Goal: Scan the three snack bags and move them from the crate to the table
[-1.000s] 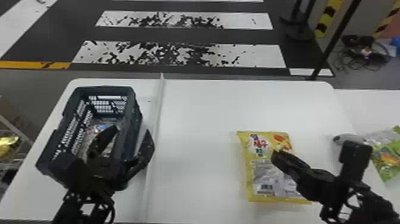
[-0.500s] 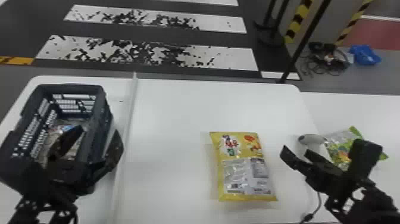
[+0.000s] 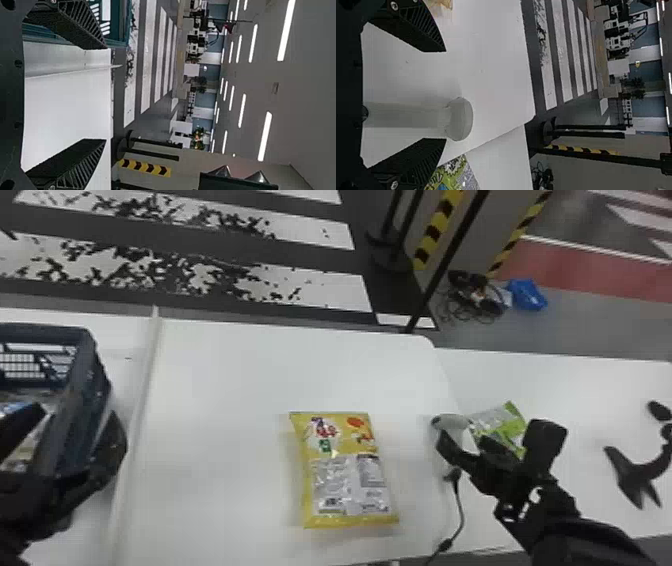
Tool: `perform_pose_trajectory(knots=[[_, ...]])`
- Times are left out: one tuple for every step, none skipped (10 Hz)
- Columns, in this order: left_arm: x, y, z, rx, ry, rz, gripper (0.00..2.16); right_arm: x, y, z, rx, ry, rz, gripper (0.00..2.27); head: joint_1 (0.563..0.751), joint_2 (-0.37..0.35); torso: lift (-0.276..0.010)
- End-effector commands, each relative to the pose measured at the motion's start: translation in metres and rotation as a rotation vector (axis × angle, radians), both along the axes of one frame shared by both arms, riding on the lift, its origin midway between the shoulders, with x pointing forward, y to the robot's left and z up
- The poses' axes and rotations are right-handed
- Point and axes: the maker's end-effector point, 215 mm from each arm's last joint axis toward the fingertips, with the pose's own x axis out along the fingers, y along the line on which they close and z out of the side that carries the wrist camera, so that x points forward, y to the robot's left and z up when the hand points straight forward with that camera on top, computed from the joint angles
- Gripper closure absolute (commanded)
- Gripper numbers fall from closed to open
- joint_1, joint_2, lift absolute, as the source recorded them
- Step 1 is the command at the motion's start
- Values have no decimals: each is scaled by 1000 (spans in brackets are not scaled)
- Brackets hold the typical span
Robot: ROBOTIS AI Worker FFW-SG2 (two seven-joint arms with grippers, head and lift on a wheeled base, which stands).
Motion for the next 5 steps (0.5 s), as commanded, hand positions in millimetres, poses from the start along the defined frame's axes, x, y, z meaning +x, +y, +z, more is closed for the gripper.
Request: perform_pose_trajectory(knots=[[-2,0,0,2,1,0,29,2,-13,-15,-36,14,-2,83,695,-291,-62],[-4,0,3,2,-10,1,29,1,-19,-26,-40,28,-9,83,695,-303,-62],[-5,1,0,5,-4,0,29,2,-20,-29,-46,29,-4,83,695,-313,-62],[-6,1,-3,8,0,1,29,6,-20,-33,-52,38,3,83,695,-319,-62],[-6,0,-4,8,2,0,29,8,-18,-39,-52,52,8,90,695,-320,-62]])
